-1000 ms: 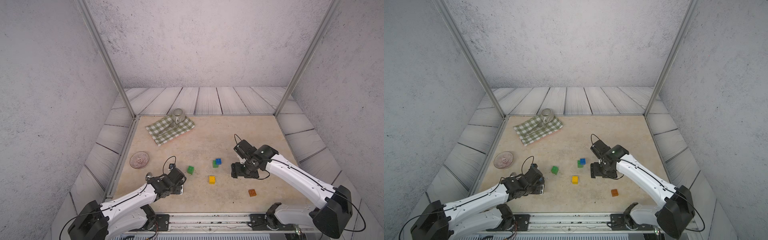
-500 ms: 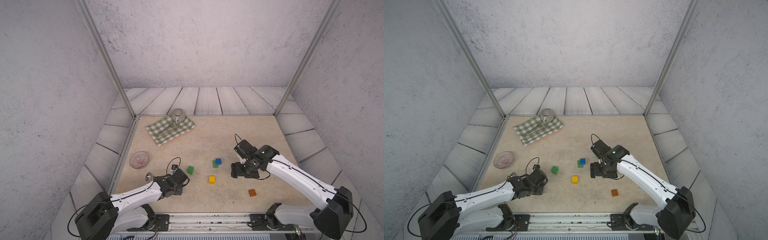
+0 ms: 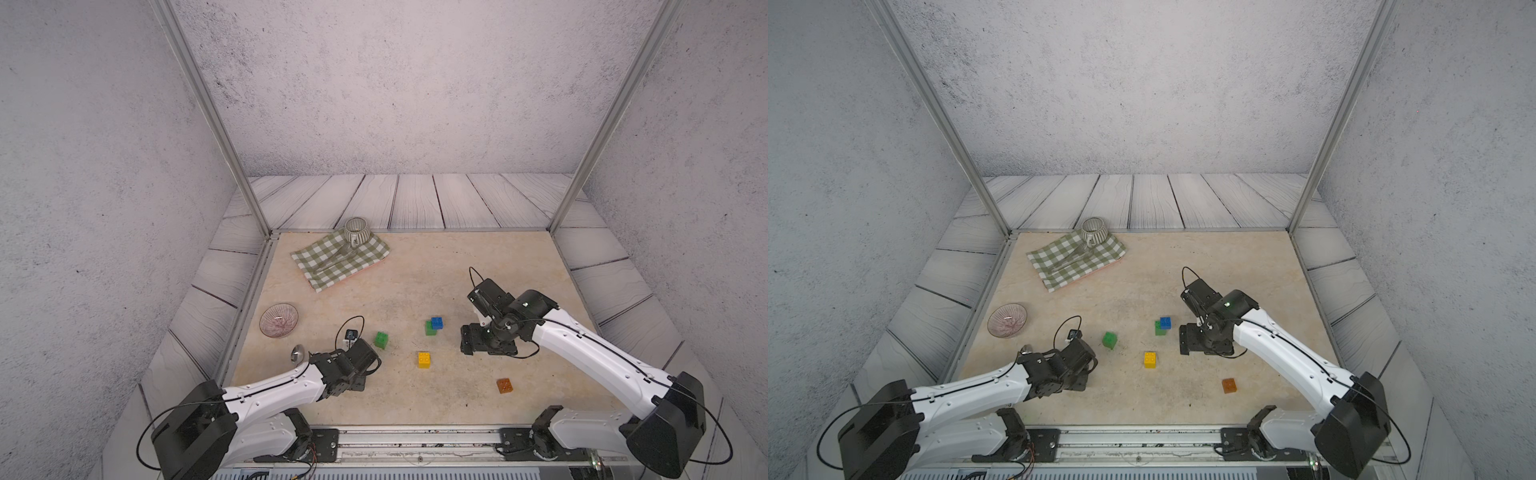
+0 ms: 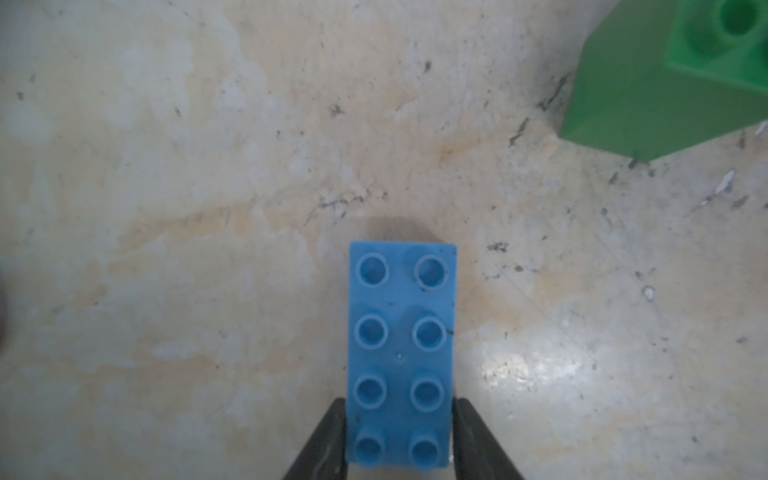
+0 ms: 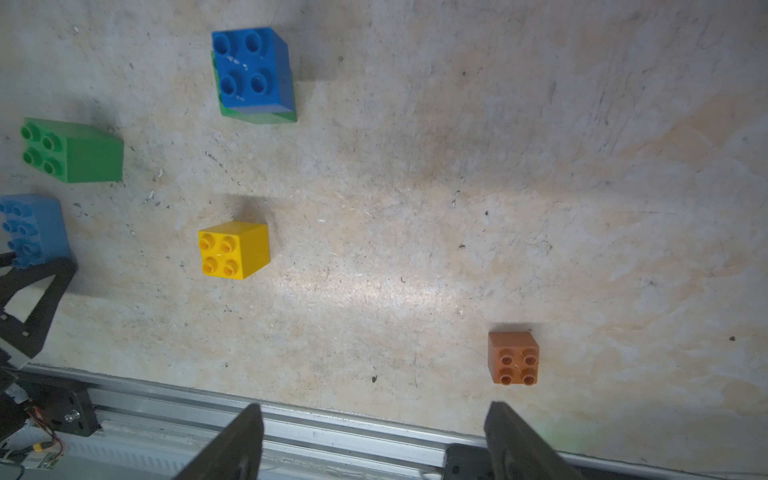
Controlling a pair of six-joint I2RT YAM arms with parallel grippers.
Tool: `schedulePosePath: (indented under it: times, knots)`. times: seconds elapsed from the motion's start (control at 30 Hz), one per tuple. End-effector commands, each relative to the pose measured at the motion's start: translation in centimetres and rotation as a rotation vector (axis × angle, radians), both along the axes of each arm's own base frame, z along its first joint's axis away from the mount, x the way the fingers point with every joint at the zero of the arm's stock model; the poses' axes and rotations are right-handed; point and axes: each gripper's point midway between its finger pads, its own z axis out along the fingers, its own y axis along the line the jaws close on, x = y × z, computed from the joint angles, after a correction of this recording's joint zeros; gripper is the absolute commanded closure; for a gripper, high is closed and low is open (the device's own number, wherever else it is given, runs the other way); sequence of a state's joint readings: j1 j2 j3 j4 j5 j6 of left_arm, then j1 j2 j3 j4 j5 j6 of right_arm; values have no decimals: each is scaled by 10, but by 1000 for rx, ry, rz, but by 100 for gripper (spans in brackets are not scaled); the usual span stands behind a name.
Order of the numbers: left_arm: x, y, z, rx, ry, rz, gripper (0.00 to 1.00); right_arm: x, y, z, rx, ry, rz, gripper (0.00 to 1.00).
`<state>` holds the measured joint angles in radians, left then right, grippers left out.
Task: Assemble the number 4 with lego
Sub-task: Pick up the lego brick from the center of the board.
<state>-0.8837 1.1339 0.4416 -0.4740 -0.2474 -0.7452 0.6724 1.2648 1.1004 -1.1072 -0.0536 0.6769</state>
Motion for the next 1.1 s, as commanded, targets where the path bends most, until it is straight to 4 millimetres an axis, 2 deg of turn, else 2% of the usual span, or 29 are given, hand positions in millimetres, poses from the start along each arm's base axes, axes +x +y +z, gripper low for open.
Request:
schedulePosePath:
  times: [0.0, 0.17, 0.27, 0.37, 0.53, 0.6, 0.77, 0.9, 1.07]
  knots:
    - [3, 1, 6, 10, -20, 11, 61, -3, -1, -1, -8, 7, 12, 15]
    - [2, 1, 8, 9, -24, 7, 73, -4, -1, -1, -1, 6, 10, 14]
    - [0, 2, 14, 7, -24, 9, 87, -4, 0, -1, 4, 4, 9, 14]
    - [-2, 2, 30, -15, -33, 1, 100, -3, 3, -4, 18, 4, 8, 14]
    - [1, -12, 77, -55, -76, -98, 100, -1, 11, -13, 62, 8, -5, 14]
    - [5, -24, 100, -67, -96, -174, 100, 0, 14, -16, 79, 5, -12, 14]
    - [20, -59, 134, -83, -139, -371, 100, 4, 19, -19, 112, -15, -38, 13]
    - [33, -91, 146, -67, -107, -530, 100, 6, 22, -21, 140, -28, -67, 13]
    - [54, -114, 141, 1, -93, -686, 100, 8, 21, -23, 157, -49, -102, 13]
